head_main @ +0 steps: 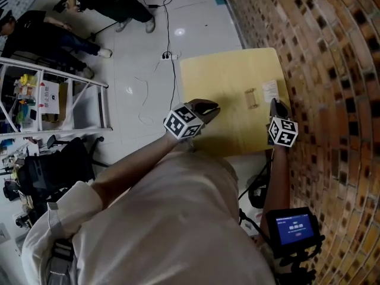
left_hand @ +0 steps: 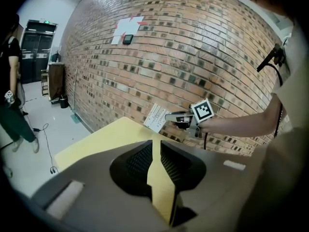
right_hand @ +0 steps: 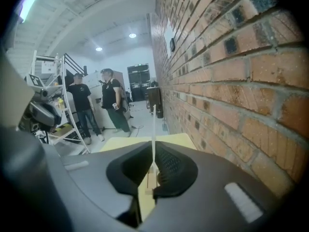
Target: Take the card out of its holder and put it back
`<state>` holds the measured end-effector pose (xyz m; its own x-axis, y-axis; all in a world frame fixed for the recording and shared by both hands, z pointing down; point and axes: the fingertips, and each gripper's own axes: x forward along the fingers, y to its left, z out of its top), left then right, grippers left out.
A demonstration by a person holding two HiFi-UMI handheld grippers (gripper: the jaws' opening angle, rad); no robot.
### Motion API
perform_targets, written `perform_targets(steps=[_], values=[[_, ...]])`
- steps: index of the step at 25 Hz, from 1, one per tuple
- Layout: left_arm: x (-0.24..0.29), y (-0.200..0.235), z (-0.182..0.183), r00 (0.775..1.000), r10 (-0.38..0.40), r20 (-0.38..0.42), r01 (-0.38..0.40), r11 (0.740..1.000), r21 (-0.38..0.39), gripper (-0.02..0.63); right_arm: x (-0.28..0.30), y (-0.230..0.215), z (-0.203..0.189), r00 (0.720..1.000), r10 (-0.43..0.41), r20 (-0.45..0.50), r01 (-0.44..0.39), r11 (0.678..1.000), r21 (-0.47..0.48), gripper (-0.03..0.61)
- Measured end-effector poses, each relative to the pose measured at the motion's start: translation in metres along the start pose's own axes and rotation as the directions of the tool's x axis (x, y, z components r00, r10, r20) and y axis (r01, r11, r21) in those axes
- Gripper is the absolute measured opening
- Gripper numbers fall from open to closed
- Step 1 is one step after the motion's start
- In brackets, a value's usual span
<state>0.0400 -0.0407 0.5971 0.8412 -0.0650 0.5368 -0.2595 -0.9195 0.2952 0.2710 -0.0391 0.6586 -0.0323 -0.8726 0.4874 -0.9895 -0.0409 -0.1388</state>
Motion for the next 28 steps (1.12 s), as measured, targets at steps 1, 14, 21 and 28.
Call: perform_targets(steps=[1, 14, 21, 28], values=[[-0.001, 0.002, 0.002, 1.000, 0.003, 0.004, -0.003, 1.000, -0.005, 0.069, -0.008, -0.001, 0.005, 1.000, -0.006, 0.011, 0.006, 1.000, 0.004, 0.015], [-0.008, 0.055, 0.030, 0.992, 0.093, 0.087, -0.089, 0.995, -0.047, 0.067, -0.081, -0.053, 0.008, 0.990, -0.128, 0.058, 0.126, 0.991, 0.041, 0.015], [-0.031, 0.087, 0.030, 0.977, 0.173, 0.122, -0.161, 0.981, -0.107, 0.066, -0.108, -0.080, -0.022, 0.979, -0.203, 0.010, 0.203, 0.978, 0.058, 0.015], [-0.044, 0.126, 0.011, 0.956, 0.262, 0.134, -0.235, 0.953, -0.191, 0.063, -0.100, -0.108, -0.060, 0.972, -0.230, -0.055, 0.234, 0.968, 0.089, 0.015]])
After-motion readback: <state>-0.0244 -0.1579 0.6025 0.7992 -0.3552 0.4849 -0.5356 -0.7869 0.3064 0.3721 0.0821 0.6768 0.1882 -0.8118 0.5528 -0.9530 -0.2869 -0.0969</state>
